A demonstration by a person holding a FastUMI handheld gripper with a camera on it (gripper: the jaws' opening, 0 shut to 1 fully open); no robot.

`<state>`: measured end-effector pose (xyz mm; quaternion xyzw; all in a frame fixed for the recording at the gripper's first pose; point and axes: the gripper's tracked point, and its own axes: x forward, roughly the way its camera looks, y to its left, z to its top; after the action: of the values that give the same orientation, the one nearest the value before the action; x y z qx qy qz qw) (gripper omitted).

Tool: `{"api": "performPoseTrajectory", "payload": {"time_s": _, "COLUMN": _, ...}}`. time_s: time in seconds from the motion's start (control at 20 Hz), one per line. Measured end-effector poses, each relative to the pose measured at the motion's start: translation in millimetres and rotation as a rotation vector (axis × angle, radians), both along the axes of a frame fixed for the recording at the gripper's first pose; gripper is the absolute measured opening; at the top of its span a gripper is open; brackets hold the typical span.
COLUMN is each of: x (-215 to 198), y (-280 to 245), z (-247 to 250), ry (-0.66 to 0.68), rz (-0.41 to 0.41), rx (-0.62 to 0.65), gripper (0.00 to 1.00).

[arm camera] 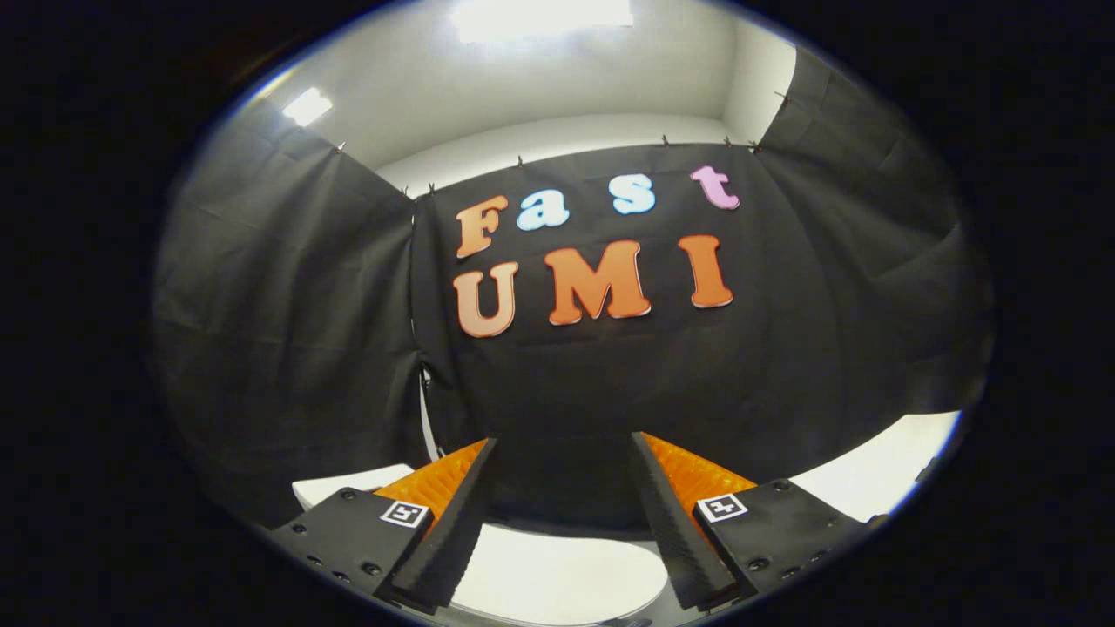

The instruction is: Open the toilet lid.

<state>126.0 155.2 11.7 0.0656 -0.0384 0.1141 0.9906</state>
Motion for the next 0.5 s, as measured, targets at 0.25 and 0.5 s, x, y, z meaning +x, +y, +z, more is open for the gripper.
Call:
{"api": "performPoseTrajectory", "payload": {"time_s": 0.25, "x": 14.7, "y": -25.9, "z": -139.6, "ry": 0.333, "rz": -0.048, "rx": 0.112, "gripper": 0.99}}
{"api": "performPoseTrajectory", "payload": {"time_s": 0.5, "x": -17.3, "y": -53.5, "z": -257.9, "ry": 0.559, "rz": -0.107, "rx": 0.239, "gripper": 0.99}}
